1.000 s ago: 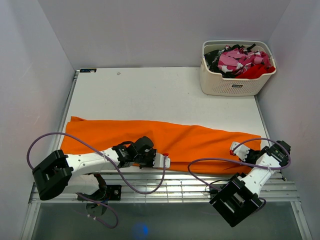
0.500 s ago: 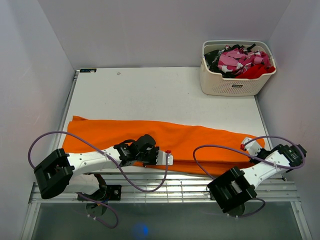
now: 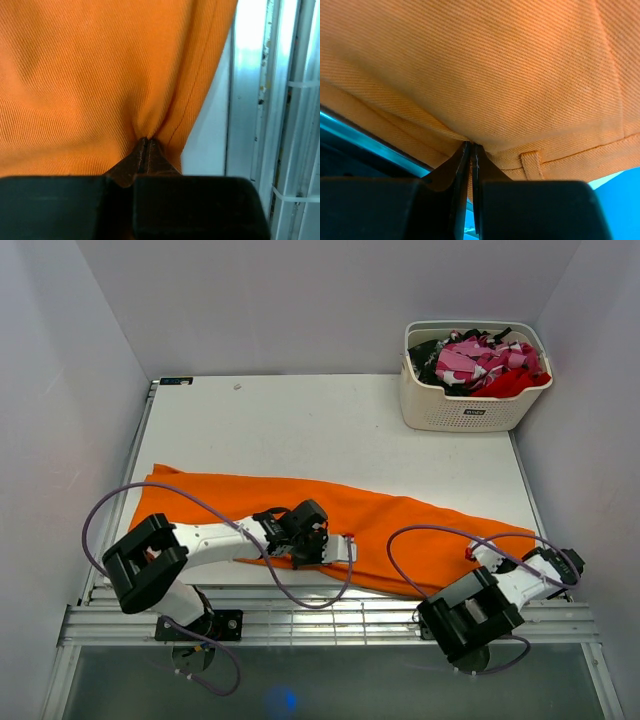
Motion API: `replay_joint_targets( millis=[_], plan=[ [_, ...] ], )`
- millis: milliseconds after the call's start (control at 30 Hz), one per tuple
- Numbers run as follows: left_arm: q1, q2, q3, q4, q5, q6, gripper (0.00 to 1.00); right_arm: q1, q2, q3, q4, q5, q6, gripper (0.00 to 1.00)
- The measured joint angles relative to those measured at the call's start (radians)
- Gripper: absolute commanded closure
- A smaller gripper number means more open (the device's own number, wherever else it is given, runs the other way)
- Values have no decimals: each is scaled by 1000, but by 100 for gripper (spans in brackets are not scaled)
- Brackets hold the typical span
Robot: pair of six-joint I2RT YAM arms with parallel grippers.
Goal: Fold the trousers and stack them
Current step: Fold the trousers
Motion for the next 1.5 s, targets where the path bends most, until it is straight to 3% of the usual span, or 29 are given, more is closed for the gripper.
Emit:
replay_joint_targets(
  millis=[300,600,733,900,1067,1167,1267,1367,1500],
  plan=[
    [71,136,136,-16,60,3,100,137,206,268,-2,-47,6,92],
    [163,293,307,-48,115,-99,100,356,256,148,316,17,-5,92],
    [243,349,369,-41,164,-161,100,412,342,190,384,33,-10,92],
    [266,356,378,-17,158,-178,100,433,395,372,330,-13,2,92],
    [262,313,378,-12,120,-160,100,436,315,496,214,-69,6,92],
    [262,264,373,-20,93,-127,100,400,205,454,172,-67,0,92],
    [262,238,339,-21,84,-100,100,361,114,265,220,-35,-3,92],
    [262,245,297,-40,77,-88,100,346,138,64,335,9,-8,92],
    [251,250,276,-34,90,-80,99,351,198,13,528,-12,-33,92]
  ],
)
